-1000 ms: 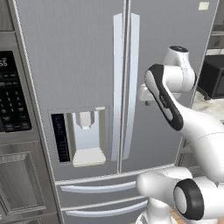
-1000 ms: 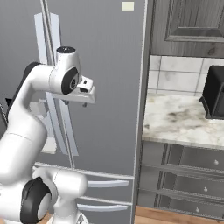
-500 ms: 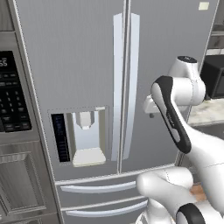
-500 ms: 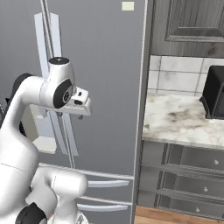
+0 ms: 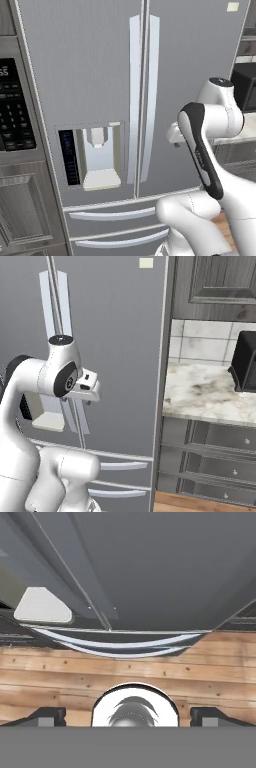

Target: Take the donut and cake from the fridge and place them on the empty tray on the dining counter.

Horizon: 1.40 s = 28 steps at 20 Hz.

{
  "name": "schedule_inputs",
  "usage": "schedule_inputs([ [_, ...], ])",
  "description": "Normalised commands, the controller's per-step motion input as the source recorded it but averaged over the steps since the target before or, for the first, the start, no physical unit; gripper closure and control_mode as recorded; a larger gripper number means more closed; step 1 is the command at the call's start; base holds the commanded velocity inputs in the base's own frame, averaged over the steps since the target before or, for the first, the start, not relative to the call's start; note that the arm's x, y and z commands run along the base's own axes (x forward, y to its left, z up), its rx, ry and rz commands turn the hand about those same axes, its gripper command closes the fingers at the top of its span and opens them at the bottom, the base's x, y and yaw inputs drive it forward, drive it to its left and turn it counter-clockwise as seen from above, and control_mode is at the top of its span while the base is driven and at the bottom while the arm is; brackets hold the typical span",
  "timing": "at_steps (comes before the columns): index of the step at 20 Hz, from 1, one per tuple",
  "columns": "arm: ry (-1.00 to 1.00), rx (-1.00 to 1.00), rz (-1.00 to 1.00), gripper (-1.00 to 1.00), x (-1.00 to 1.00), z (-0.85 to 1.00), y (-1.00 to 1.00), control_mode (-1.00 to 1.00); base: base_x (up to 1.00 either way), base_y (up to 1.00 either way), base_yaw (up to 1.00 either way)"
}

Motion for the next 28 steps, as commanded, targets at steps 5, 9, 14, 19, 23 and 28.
schedule_inputs([
  [5, 0.00, 0.00, 0.00, -1.00, -0.13, -0.30, 0.00, -1.00, 0.00, 0.00, 0.00],
  [9, 0.00, 0.00, 0.00, -1.00, -0.06, -0.47, 0.00, -1.00, 0.00, 0.00, 0.00],
  [14, 0.00, 0.00, 0.00, -1.00, -0.05, -0.50, 0.00, -1.00, 0.00, 0.00, 0.00],
  [19, 0.00, 0.00, 0.00, -1.00, -0.04, -0.42, 0.00, -1.00, 0.00, 0.00, 0.00],
  [23, 0.00, 0.00, 0.00, -1.00, -0.02, -0.22, 0.00, 1.00, -0.01, 0.00, 0.00],
  [28, 0.00, 0.00, 0.00, -1.00, 0.00, 0.00, 0.00, 1.00, -0.19, 0.00, 0.00],
])
